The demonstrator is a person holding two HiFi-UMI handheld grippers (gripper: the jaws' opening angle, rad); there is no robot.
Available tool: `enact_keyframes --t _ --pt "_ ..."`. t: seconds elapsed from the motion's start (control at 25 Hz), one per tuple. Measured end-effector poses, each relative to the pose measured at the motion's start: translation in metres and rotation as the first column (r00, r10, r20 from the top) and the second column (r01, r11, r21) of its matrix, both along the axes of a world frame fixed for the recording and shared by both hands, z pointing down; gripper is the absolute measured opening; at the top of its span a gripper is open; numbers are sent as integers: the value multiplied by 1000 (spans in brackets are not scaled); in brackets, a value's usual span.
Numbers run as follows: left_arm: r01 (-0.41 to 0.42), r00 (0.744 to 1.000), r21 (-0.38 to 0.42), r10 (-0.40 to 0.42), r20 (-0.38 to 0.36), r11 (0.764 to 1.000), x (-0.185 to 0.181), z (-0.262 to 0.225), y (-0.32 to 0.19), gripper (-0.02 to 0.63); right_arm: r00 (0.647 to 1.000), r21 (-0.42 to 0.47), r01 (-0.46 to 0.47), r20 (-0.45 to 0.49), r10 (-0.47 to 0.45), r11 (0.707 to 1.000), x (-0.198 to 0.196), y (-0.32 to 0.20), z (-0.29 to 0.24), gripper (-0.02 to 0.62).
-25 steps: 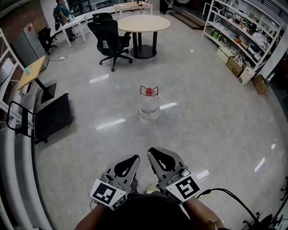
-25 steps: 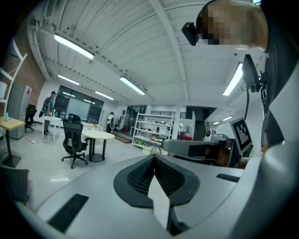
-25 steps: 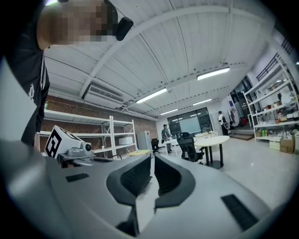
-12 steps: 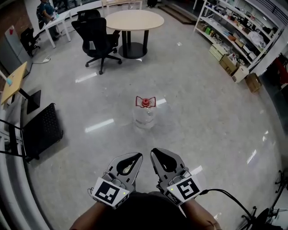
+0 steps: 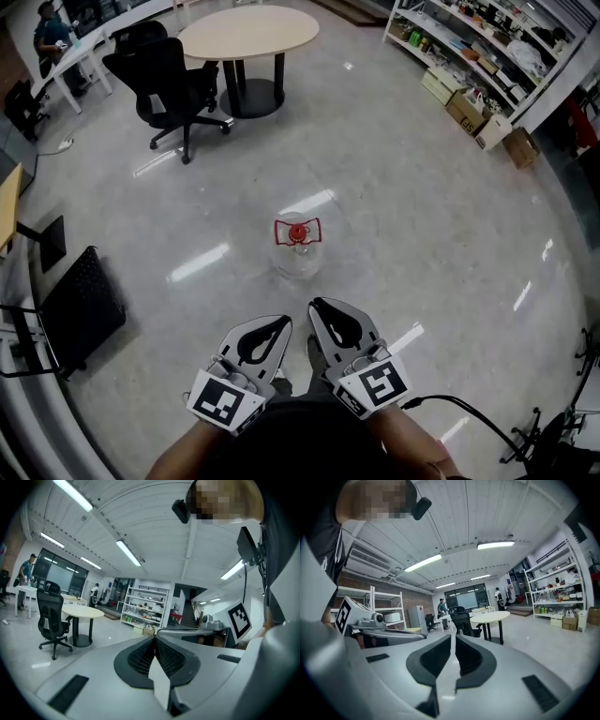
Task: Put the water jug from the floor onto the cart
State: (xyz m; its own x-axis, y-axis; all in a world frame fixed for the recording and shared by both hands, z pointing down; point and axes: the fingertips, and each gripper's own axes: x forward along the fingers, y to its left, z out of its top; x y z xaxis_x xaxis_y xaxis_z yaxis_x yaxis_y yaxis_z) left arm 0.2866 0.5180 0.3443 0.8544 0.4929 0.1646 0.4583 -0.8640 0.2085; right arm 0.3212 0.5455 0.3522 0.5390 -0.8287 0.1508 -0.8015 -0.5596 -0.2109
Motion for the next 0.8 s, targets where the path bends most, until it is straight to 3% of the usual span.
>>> enact_keyframes --t 0.28,0.44,0.6,0.8 --pt "68 997 -9 -68 42 998 122 17 -28 5 997 -29 48 62 -46 998 135 -34 64 87" --pt "92 993 -28 -90 78 995 172 43 -51 5 995 -135 59 90 -47 989 199 -53 139 103" --pt "52 993 -47 -47 112 998 197 109 -70 5 997 -191 -18 64 31 982 255 -64 238 148" --pt "37 986 -46 -29 162 998 222 239 -102 5 996 -281 -35 63 55 959 306 -91 393 153"
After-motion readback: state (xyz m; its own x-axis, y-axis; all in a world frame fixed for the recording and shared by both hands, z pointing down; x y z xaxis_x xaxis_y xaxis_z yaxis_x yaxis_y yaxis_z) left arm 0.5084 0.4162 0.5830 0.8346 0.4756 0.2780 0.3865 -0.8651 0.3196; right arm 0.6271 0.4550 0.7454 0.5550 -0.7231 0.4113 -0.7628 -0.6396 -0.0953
